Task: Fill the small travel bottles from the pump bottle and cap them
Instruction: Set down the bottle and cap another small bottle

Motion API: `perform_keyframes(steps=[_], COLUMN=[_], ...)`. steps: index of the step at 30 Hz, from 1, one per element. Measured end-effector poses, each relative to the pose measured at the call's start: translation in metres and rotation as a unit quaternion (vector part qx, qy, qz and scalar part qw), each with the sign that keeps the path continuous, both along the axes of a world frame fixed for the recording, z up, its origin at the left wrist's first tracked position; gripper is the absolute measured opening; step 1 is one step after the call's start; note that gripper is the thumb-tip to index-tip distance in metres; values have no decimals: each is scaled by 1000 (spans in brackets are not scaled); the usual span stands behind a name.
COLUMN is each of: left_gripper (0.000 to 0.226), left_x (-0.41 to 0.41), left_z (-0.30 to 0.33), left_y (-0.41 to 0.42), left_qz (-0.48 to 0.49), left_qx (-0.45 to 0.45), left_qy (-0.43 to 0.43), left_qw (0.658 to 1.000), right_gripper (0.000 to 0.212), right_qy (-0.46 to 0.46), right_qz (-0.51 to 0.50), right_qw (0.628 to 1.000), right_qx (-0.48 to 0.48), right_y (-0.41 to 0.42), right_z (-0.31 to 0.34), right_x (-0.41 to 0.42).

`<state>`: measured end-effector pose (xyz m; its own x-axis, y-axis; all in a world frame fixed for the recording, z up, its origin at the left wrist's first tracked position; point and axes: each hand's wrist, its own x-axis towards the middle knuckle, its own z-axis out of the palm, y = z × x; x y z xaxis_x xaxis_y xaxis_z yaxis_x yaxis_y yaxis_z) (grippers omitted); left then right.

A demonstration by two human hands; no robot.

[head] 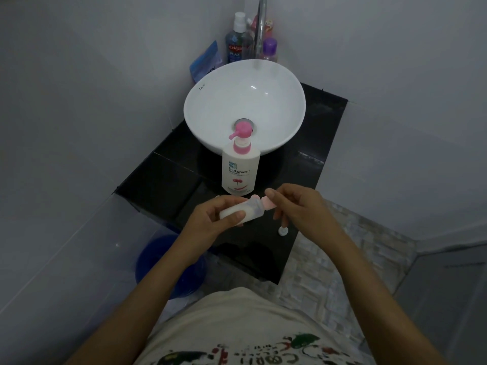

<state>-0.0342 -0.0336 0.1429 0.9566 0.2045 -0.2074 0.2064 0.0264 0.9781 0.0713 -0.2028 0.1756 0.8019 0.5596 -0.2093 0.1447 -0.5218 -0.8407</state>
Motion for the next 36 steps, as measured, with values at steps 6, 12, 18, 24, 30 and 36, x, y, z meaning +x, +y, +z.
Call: perform_keyframes(steps=[6,12,18,24,30,36], left_gripper=[25,24,25,23,23,22], left_x=[-2,-4,-6,-9,-11,-12], left_z=[3,4,5,5,6,6], left_y=[3,2,3,3,5,4], left_qz=[19,12,18,19,22,19], left_qx=[-7,0,-7,-14,-12,-32], left_qy=[-3,-13,-11,-13,-16,-16], left_qw=[1000,1000,1000,1000,1000,999], right_gripper=[18,38,10,12,10,19], right_qy=[29,4,16,19,29,37], right_qz=[58,0,71,33,29,61], right_qw=[996,1000,996,998,998,995], right_qx=[62,4,53,43,40,72], right_y=[-8,-1,-9,-5,-2,-6], right_z=[6,3,6,2,0,2], right_x=[2,-7,-2,-10,-12,-12])
